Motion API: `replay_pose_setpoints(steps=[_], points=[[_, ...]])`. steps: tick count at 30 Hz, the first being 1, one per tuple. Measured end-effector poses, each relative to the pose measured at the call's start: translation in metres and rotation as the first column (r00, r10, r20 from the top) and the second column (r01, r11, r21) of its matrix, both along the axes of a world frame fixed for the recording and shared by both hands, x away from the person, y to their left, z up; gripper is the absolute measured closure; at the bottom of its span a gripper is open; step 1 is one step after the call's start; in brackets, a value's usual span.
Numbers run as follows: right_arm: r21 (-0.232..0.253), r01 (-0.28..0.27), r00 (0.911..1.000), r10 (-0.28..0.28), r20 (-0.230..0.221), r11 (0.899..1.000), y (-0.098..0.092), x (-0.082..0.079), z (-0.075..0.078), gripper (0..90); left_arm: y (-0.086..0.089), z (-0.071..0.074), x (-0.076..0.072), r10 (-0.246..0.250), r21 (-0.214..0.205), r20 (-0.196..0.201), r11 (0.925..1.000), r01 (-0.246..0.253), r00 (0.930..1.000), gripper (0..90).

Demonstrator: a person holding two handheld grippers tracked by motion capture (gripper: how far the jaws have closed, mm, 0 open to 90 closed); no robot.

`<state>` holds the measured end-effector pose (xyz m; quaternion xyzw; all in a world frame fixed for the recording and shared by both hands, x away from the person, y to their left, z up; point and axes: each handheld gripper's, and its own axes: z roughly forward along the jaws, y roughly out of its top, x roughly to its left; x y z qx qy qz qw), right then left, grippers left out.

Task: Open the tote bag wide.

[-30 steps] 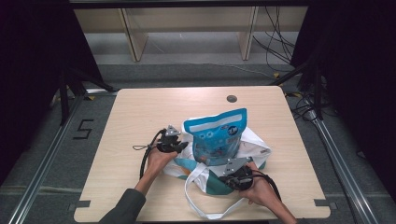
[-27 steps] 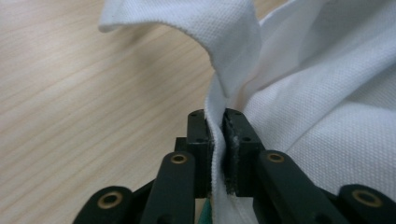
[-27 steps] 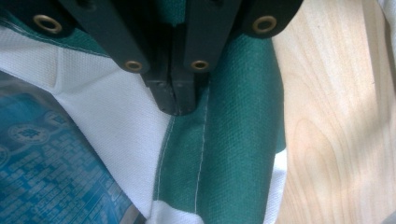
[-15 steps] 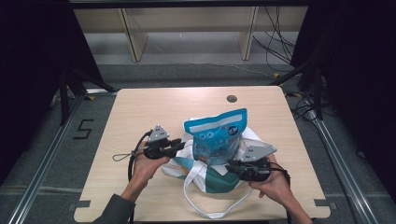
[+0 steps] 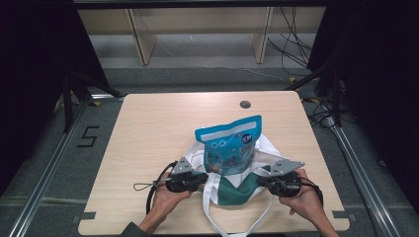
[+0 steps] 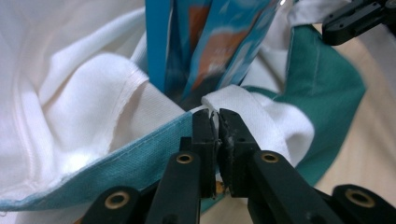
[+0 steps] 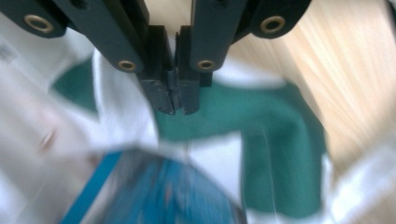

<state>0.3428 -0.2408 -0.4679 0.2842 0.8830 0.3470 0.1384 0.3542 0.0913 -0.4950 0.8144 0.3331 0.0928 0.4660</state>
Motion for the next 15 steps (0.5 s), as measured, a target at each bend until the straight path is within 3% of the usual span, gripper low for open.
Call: replay_pose_setpoints(steps=[1,2,3,4,5,6,7,9,10,11,12,13,15], points=[[-0.047,0.016,0.9997,-0.016,-0.016,0.999,0.0,0.001,-0.007,88.9,-0.001,-0.003,0.0,0.004,0.007,-0.007,1.0,-0.004,1.0,86.7],[-0.11,0.034,0.9976,-0.041,-0.056,0.993,0.0,0.006,-0.029,90.0,-0.002,-0.007,0.002,-0.011,0.018,-0.007,0.9998,0.011,0.9999,88.9],[-0.11,0.034,0.9976,-0.041,-0.056,0.993,0.0,0.006,-0.029,90.0,-0.002,-0.007,0.002,-0.011,0.018,-0.007,0.9998,0.011,0.9999,89.0],[-0.116,-0.017,0.9981,0.009,-0.062,0.993,-0.002,0.01,-0.031,90.0,-0.002,-0.009,0.003,-0.016,0.028,-0.01,0.9995,0.016,0.9998,89.0],[-0.104,0.007,0.997,-0.015,-0.076,0.995,-0.003,0.009,-0.03,90.0,-0.003,-0.012,0.004,-0.014,0.023,-0.013,0.9996,0.014,0.9998,89.1],[-0.12,0.019,0.9963,-0.029,-0.081,0.993,-0.002,0.008,-0.029,90.0,-0.002,-0.012,0.004,-0.023,0.04,-0.019,0.9989,0.023,0.9996,89.2],[-0.135,0.019,0.9973,-0.029,-0.068,0.991,0.0,0.005,-0.025,89.6,-0.004,-0.012,0.002,-0.009,0.066,-0.004,0.9978,0.01,0.9999,89.2],[-0.132,0.021,0.9983,-0.028,-0.052,0.991,-0.001,0.004,-0.02,89.1,-0.005,-0.013,0.002,-0.025,0.066,0.014,0.9975,0.024,0.9996,89.2],[-0.097,0.011,0.999,-0.015,-0.042,0.995,-0.003,0.002,-0.012,88.8,-0.004,-0.013,0.002,-0.025,0.089,0.009,0.9958,0.024,0.9997,89.2],[-0.025,-0.002,1.0,0.002,0.005,1.0,-0.006,-0.003,0.007,88.8,-0.005,-0.014,0.001,-0.023,0.086,0.003,0.996,0.023,0.9997,89.2],[0.005,0.0,0.9986,0.0,0.053,1.0,-0.007,-0.006,0.016,88.8,-0.006,-0.014,0.001,-0.018,0.085,0.002,0.9962,0.017,0.9998,89.2],[0.005,0.0,0.9986,0.0,0.053,1.0,-0.007,-0.006,0.016,88.8,-0.006,-0.014,0.001,-0.018,0.085,0.002,0.9962,0.017,0.9998,89.2],[0.084,-0.016,0.9944,0.007,0.106,0.996,-0.005,-0.01,0.033,89.5,-0.005,-0.013,0.003,-0.025,0.101,0.005,0.9946,0.024,0.9997,89.2]])
